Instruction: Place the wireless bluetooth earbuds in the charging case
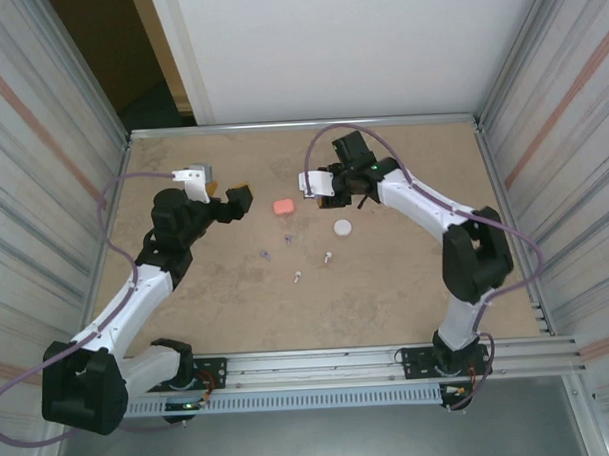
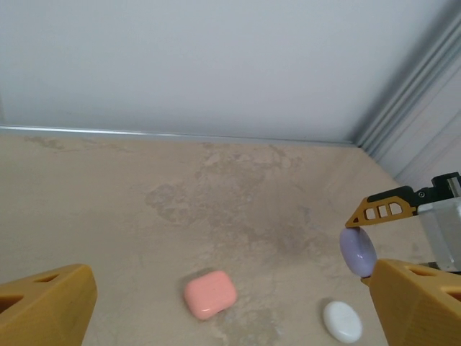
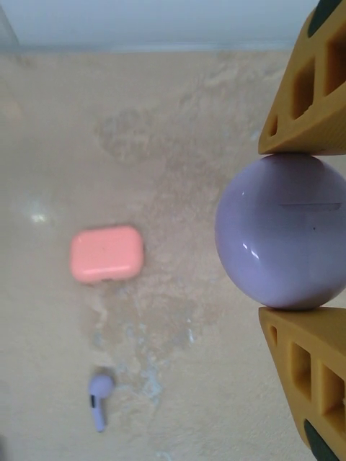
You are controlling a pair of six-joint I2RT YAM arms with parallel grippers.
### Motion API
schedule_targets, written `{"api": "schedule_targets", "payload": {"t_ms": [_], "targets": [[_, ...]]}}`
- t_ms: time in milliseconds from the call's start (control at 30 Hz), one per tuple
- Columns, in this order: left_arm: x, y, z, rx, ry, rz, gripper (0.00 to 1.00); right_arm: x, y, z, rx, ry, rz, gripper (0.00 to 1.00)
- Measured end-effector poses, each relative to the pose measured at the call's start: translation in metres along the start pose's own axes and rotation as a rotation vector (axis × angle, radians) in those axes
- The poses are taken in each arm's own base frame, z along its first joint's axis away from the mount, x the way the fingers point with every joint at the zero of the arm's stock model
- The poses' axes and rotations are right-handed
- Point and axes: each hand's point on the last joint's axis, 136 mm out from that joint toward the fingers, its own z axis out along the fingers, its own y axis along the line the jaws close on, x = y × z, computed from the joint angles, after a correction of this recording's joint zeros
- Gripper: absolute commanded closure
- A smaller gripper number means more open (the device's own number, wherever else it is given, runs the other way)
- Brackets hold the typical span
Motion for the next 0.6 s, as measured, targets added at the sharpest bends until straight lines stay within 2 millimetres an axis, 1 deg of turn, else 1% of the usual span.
{"api": "schedule_targets", "payload": {"t_ms": [100,333,433,600], "targets": [[-0.006,-0.013,-0.001,0.064,0.005,-0.019,0.08,-0.009,-0.001,-0.020,0.074,-0.041,0.045,0.52],[-0.024,-0.052,-0.004,0.236,0.011,-0.043,0.13,-0.028,0.014,-0.055,0.174,-0.142,0.114,0.51],[-0.028,-0.077,-0.005,0.318,0.022,-0.034,0.13,-0.035,0.015,-0.073,0.214,-0.183,0.126,0.51],[-0.029,-0.115,-0.008,0.441,0.061,-0.018,0.14,-0.048,0.009,-0.109,0.308,-0.251,0.121,0.51]]}}
